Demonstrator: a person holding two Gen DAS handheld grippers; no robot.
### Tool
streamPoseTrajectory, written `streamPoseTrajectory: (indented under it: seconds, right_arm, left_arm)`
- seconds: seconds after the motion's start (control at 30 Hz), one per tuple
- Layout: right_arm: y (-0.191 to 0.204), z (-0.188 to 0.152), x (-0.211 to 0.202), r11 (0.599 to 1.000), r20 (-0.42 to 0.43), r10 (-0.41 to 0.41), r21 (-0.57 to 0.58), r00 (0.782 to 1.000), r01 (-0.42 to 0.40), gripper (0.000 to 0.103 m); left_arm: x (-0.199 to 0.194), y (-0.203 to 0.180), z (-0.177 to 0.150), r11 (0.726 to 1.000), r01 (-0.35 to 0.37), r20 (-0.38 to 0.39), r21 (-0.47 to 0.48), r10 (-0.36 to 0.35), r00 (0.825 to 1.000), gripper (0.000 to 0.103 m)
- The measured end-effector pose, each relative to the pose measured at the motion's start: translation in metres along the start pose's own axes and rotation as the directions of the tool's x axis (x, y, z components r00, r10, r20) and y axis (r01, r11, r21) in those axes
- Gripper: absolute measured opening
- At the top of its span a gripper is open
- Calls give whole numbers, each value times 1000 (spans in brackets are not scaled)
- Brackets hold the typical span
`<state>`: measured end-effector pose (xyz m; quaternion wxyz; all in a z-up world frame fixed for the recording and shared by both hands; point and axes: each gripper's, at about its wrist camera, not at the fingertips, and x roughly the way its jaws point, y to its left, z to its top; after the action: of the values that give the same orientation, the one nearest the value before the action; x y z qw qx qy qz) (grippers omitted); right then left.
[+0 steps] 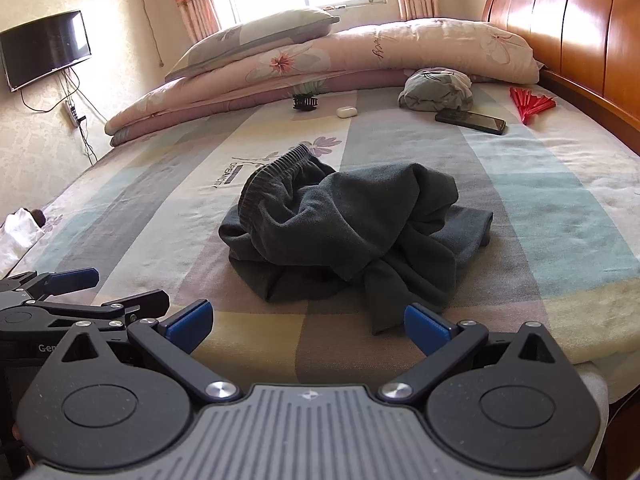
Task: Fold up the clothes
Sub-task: 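Move both tools toward the crumpled dark grey sweatpants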
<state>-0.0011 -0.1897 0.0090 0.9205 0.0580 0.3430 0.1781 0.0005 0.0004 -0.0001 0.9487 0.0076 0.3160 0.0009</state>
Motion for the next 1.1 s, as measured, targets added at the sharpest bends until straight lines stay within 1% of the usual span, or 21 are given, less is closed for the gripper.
streamPoseTrajectory:
  seconds: [0.43,0.7,0.87,1.1]
  right_arm:
    - [-10,7,8,1000,0,12,-7,1000,-12,103]
    - [-17,16,22,999,-26,28,-20,999,-28,103]
    - [-21,23,28,998,-28,45,-39,999,-46,103]
    - [-35,34,42,998,-48,49,-49,998,-51,103]
  left_arm:
    - [13,9,4,1000,13,-31,-5,-13,999,102]
    - [23,11,9,1000,26,-56,-6,-26,998,102]
    - [37,11,15,999,46,-77,-3,-46,996,102]
    - [50,10,26,998,65,-93,1,-65,994,102]
